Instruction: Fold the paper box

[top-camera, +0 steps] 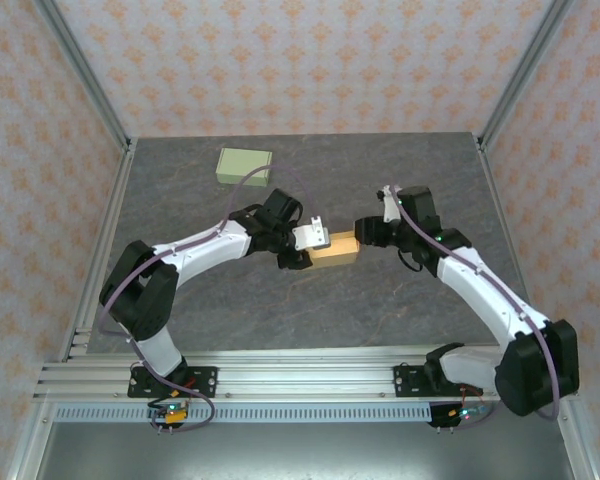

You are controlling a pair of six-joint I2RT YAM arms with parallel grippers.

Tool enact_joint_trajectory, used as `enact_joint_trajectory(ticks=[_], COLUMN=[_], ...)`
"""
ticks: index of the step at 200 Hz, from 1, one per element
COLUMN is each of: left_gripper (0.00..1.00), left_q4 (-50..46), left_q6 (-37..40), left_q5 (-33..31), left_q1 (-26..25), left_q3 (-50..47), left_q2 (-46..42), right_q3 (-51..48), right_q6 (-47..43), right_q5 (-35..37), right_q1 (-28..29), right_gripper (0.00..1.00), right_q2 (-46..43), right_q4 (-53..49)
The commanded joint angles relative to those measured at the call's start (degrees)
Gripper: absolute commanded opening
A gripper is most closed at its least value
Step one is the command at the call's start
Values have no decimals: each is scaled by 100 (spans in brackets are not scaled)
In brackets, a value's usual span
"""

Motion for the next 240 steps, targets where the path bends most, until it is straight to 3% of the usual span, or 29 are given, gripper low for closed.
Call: enact_joint_trajectory(ticks=[1, 10, 21, 38, 92, 144, 177, 240], left_gripper=[40, 40, 40, 39, 40, 40, 40, 40], left_q4=[-902, -1119, -1418, -1714, -1850, -1975, -1915, -1755], left_q6=[689, 929, 1280, 1443, 1438, 1368, 1298, 1298], left_q5=[14, 24, 112, 156, -94, -398, -352, -284], left_q1=[-44, -44, -54, -47, 9, 152, 356, 418], left_q3=[96, 170, 257, 411, 397, 401, 295, 110], left_q2=[201, 241, 256, 286, 283, 385, 203, 74], right_q3=[-433, -633, -871, -1138, -1185, -1076, -1070, -1137], right_q6=[-923, -1376, -1386, -1944, -3035, -3445, -3545, -3378], right_q5=[400, 705, 1797, 1878, -203, -120, -373, -153], right_q1=[-33, -45, -89, -120, -54, 472, 516, 469], right_gripper=[61, 61, 55, 52, 54, 56, 56, 56], right_q2=[-373, -434, -385, -171, -83, -387, -396, -599], right_q4=[610, 745, 1158, 1635, 947, 194, 254, 652])
